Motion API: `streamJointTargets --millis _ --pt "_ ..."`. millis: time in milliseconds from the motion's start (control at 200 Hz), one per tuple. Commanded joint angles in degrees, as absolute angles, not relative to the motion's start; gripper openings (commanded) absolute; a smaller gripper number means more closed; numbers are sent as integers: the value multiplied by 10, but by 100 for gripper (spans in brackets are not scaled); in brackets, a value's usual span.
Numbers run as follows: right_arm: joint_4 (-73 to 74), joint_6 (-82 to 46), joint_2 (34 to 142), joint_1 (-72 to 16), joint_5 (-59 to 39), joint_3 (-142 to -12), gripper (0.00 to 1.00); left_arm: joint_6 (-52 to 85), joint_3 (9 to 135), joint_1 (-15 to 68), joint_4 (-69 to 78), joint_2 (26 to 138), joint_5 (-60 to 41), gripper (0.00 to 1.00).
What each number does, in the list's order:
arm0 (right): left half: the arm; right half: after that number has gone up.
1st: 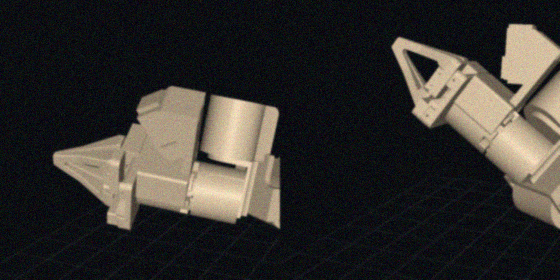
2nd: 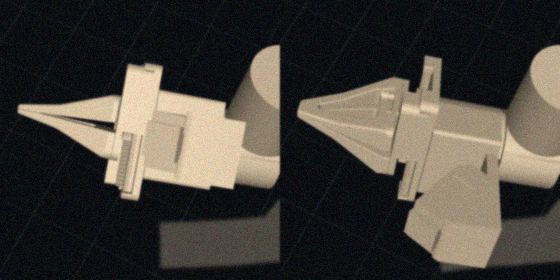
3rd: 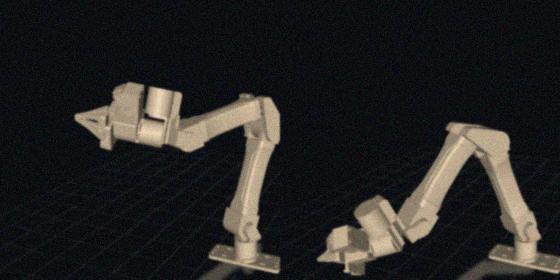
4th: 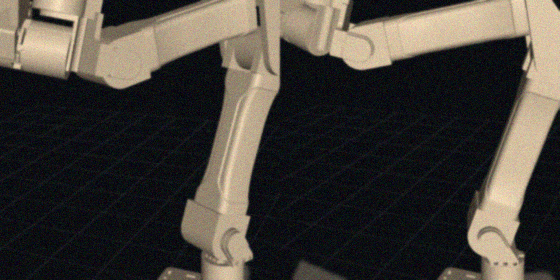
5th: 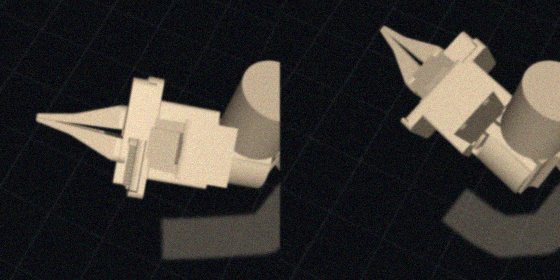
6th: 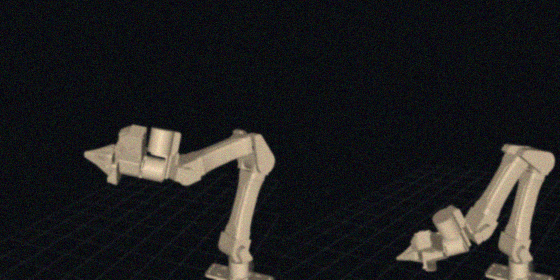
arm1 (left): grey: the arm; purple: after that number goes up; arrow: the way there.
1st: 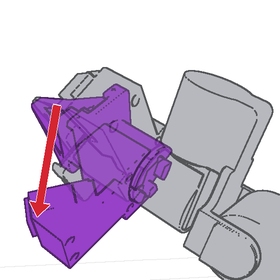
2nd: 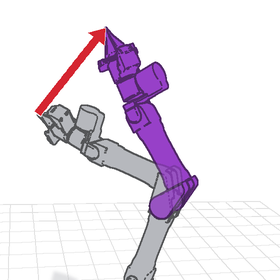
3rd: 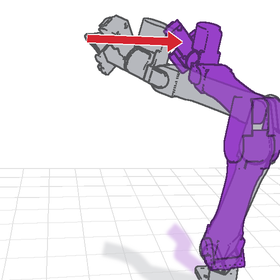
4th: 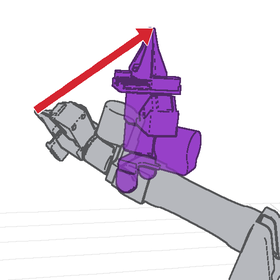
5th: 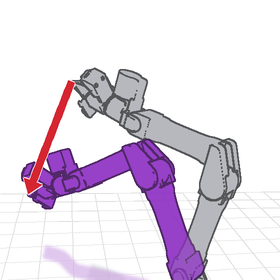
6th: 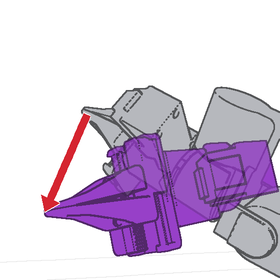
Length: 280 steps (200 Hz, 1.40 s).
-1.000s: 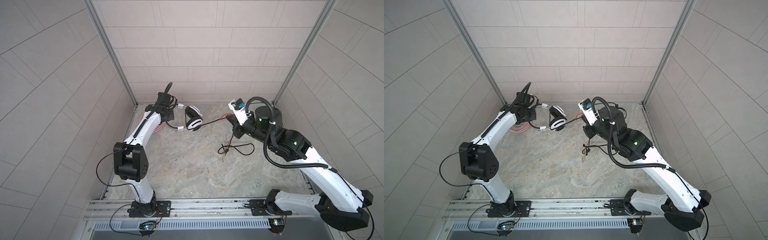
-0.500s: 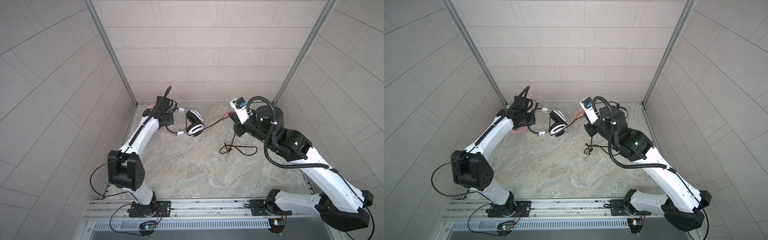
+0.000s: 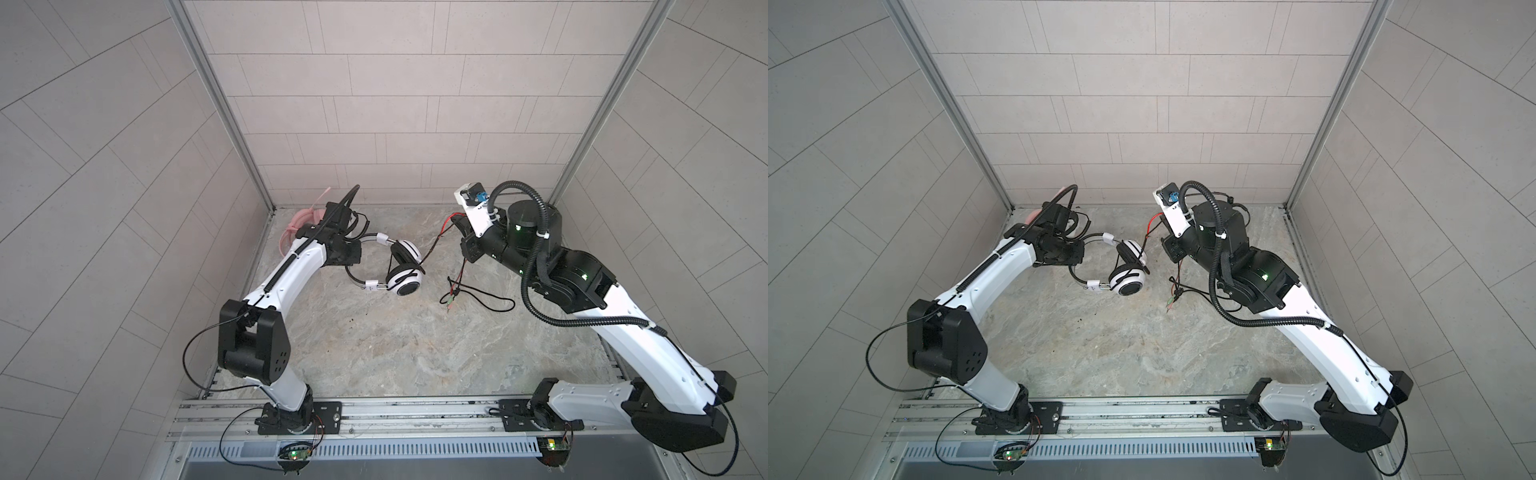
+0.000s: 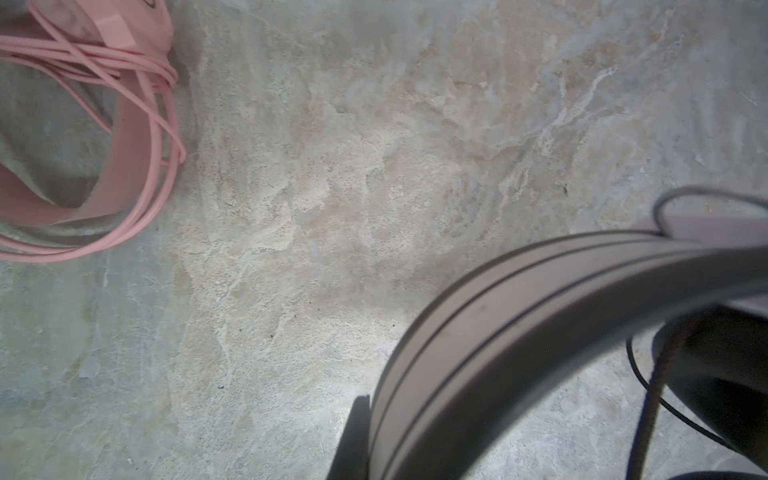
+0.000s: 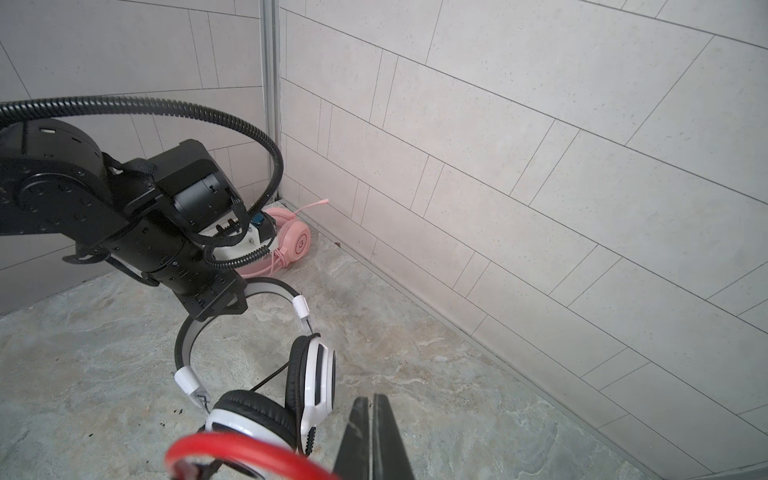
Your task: Wrap the headphones
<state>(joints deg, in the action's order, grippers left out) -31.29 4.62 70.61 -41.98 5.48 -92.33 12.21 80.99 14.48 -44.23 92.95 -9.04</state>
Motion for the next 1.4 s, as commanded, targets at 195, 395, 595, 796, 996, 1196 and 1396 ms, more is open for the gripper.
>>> streamJointTargets --millis 195,395,595,796,996,1196,1396 --pt "-284 58 725 -404 51 -958 0 100 826 182 -441 941 -142 0" --pt "-277 51 734 -374 49 -962 0 81 829 199 -445 942 -142 0" --pt "-284 23 756 -312 6 -986 0 58 831 223 -444 937 -172 0" --pt "-296 -24 780 -233 -47 -999 0 25 831 249 -446 922 -185 0" --pt "-318 -58 818 -177 -88 -1009 0 10 822 254 -423 916 -293 0" --pt "-325 -74 842 -158 -107 -983 0 9 820 254 -416 907 -301 0" --pt "-308 -82 848 -140 -109 -923 0 7 806 255 -398 886 -311 0"
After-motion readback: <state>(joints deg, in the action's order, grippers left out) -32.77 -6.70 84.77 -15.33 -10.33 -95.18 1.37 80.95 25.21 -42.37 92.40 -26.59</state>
